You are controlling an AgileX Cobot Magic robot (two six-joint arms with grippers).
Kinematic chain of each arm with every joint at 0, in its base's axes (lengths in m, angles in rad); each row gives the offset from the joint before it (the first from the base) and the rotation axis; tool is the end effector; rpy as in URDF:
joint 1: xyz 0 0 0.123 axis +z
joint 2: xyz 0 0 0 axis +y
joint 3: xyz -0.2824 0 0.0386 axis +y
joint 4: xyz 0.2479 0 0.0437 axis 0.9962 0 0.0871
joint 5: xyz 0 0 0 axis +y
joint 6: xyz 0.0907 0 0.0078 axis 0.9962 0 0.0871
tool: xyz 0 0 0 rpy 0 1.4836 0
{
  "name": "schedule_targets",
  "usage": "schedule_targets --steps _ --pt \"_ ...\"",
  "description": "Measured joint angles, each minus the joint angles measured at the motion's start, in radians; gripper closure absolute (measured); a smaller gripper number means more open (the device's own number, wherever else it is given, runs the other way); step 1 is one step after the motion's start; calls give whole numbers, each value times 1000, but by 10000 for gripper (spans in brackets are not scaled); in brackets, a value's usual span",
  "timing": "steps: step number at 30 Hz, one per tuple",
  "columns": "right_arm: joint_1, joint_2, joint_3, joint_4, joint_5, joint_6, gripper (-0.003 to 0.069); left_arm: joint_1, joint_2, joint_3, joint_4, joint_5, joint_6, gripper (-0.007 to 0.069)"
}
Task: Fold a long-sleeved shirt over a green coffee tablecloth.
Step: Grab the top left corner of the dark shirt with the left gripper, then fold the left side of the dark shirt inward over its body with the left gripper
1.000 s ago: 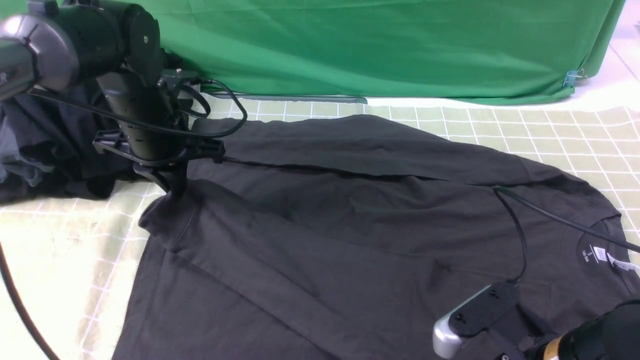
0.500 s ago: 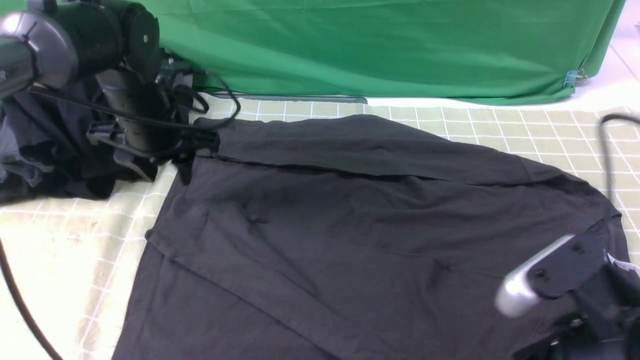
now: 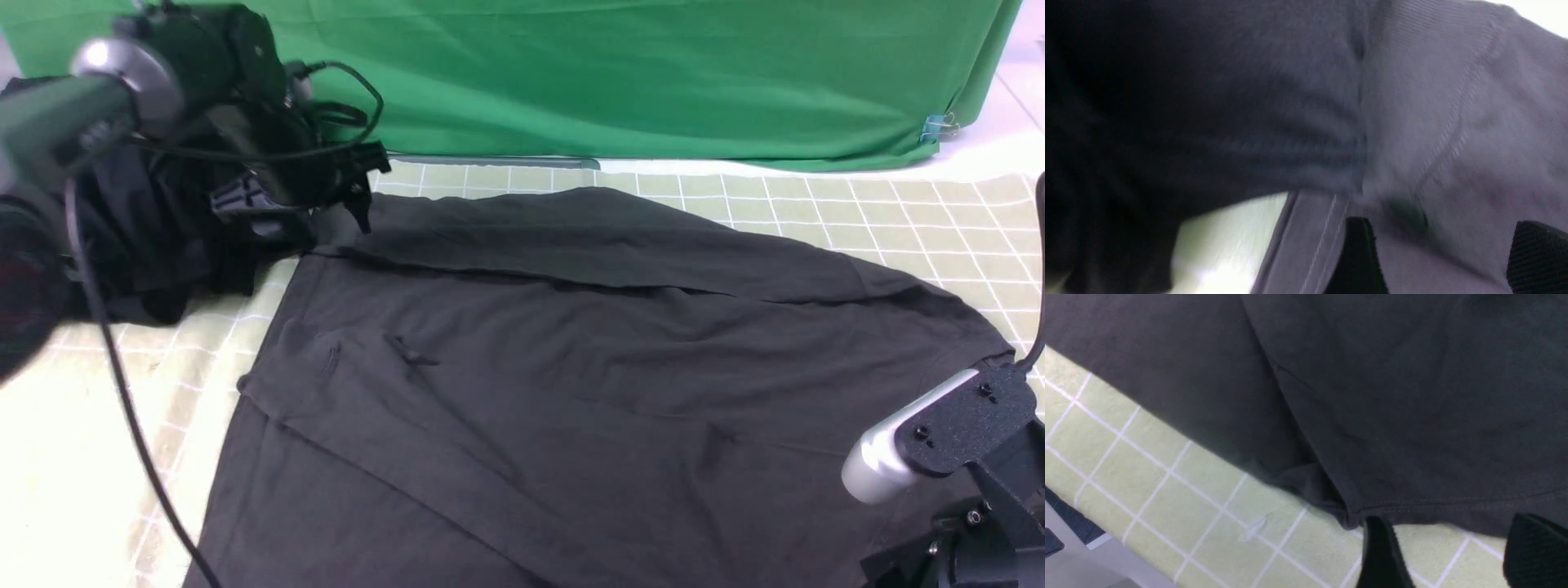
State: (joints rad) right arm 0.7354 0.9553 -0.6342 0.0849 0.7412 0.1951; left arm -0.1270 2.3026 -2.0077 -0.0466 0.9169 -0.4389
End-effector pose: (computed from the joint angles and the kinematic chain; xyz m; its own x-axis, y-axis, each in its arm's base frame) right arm 0.1215 0.1169 0.2639 -0.7697 -0.3531 -0.5319 -0.5144 0.8364 0.1892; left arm 0.5020 -0.0675 0.1950 -0.8629 -0.3436 -0.3707 -0.2758 0.9347 -0.2244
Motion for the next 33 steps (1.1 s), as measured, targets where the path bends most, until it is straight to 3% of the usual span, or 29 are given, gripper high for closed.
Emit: schedule_targets --steps 10,13,14,15,16,19,25,33 --pt "0 0 0 0 0 1 271 0 77 -64 -4 31 -33 182" --pt "0 0 0 0 0 1 271 0 83 -67 -4 13 -35 243" --pt "0 0 0 -1 0 1 271 0 86 -67 -4 7 -36 284" --pt "0 0 0 -2 0 1 271 0 87 -67 -4 6 -31 393" --pt "0 0 0 -2 0 1 271 0 87 -67 -4 6 -31 393" --pt "0 0 0 -3 0 1 271 0 88 -86 -21 31 19 581" --pt "0 0 -2 -7 1 1 271 -11 61 -170 -111 139 99 610" --pt "0 0 -41 -23 1 1 271 -52 -33 -186 -66 279 126 610"
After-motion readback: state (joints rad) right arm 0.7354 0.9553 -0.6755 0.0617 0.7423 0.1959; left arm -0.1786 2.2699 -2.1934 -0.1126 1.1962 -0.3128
